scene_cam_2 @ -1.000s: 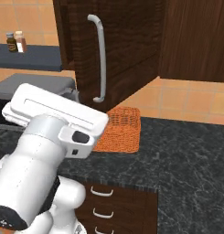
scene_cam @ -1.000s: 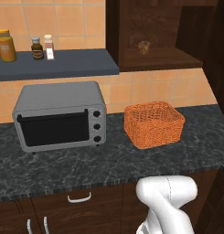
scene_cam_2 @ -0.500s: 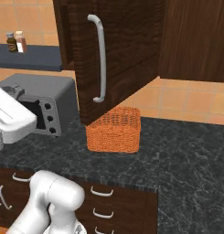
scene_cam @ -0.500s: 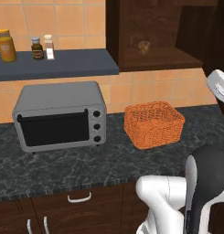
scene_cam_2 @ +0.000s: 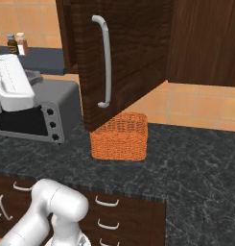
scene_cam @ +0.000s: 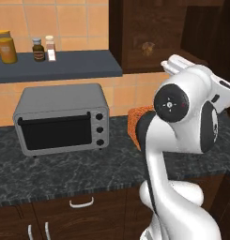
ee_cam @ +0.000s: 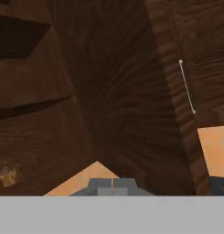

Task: Open the cabinet, pick up the bread from the cabinet and place it in the basket. Then move the basket to the dining counter.

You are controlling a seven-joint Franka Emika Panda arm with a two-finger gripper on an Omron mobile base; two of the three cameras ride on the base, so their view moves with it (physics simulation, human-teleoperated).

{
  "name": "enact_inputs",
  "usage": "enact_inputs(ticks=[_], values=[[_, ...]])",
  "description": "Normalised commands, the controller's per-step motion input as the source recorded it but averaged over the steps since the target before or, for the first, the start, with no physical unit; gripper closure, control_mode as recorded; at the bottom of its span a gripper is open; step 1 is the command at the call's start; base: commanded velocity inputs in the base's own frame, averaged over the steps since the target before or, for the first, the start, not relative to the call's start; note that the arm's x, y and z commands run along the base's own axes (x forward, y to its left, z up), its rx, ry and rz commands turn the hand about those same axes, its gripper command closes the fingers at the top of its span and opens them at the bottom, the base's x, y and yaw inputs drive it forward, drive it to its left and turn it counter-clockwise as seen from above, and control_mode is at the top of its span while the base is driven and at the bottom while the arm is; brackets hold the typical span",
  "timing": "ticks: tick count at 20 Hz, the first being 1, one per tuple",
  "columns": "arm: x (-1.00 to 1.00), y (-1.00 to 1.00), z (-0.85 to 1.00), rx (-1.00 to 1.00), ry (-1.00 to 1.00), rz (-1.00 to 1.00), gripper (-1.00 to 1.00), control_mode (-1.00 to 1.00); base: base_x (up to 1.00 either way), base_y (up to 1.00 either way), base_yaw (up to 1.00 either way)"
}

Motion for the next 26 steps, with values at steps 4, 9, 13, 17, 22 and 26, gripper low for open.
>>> enact_inputs(ticks=[4,9,13,17,22,26], values=[[1.0,-0.84,-0.2,0.01,0.01,-0.21,1.0,-1.0,0.0,0.0,0.0],[0.99,-0.8,-0.28,0.0,0.01,-0.19,1.0,-1.0,0.0,0.0,0.0],[0.54,-1.0,-0.14,0.06,0.01,-0.16,1.0,-1.0,0.0,0.0,0.0],[0.05,-1.0,0.0,0.14,0.07,-0.18,1.0,-1.0,0.0,0.0,0.0],[0.21,-1.0,-0.01,0.22,0.02,-0.05,1.0,-1.0,0.0,0.0,0.0],[0.8,-0.8,-0.04,0.16,0.08,0.06,1.0,-1.0,0.0,0.0,0.0]])
